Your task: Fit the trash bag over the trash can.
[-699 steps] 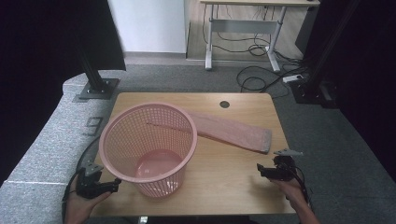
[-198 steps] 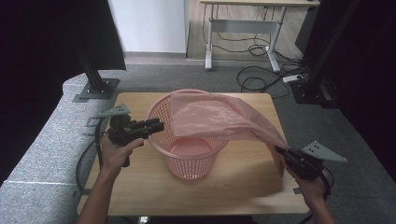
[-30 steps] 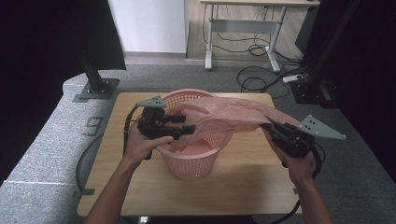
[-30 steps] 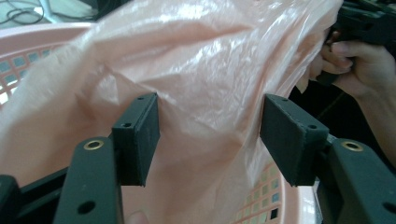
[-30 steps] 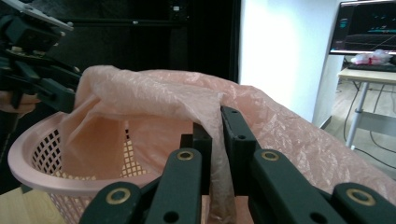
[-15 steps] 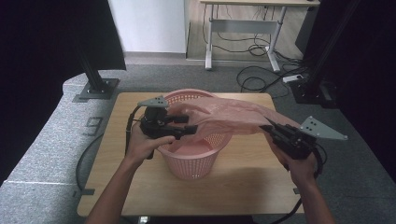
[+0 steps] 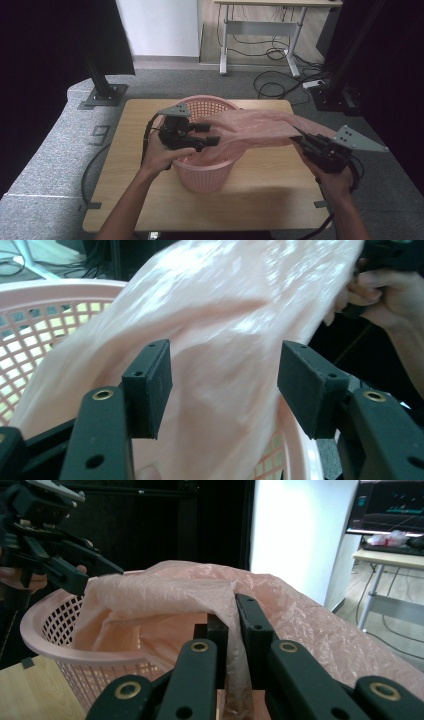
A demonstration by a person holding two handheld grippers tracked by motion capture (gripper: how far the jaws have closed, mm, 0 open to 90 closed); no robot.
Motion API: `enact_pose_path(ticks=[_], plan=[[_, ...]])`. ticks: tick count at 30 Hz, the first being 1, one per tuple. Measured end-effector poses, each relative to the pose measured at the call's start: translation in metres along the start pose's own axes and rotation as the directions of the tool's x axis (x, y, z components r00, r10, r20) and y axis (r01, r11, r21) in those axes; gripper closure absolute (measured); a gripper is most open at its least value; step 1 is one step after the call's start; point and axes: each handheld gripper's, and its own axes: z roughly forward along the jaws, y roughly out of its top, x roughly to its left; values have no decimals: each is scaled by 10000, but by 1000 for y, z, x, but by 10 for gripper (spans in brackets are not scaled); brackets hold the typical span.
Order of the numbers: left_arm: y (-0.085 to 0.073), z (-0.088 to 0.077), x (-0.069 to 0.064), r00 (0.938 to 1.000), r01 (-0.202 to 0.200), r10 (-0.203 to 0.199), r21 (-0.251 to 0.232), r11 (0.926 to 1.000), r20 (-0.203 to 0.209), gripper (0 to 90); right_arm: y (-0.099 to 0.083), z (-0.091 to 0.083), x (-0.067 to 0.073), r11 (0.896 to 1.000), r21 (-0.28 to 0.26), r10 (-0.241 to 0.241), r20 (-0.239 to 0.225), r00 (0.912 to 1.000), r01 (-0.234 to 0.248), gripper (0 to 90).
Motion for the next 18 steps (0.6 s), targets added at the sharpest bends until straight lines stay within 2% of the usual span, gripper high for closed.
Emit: enact_pose_path(ticks=[5,7,9,10,12,15,18], plan=[[2,-1,0,9999,-96,95,-159,9998,-58,342,4,19,7,10000,66,76,-235,9997,-74,852],[2,-3,3,9997,-54,49,-237,9997,-220,336,6,25,10,10000,25,10,-337,9994,-9,852],[1,-4,5,9992,-15,2,-299,9996,-409,367,8,29,12,10000,9,-21,-417,9991,22,852],[0,-5,6,9978,-91,69,-333,9994,-652,388,9,30,13,10000,-7,-2,-453,9990,1,852],[-2,-6,6,9959,-198,179,-200,9996,-892,538,10,33,13,9999,-55,122,-629,9979,-126,851],[-4,-6,6,9970,-76,76,2,10000,-776,749,10,37,15,9999,-5,166,-824,9965,-167,841],[-5,-8,5,9955,-83,89,69,9999,-943,875,9,43,17,9998,116,190,-941,9954,-180,808]])
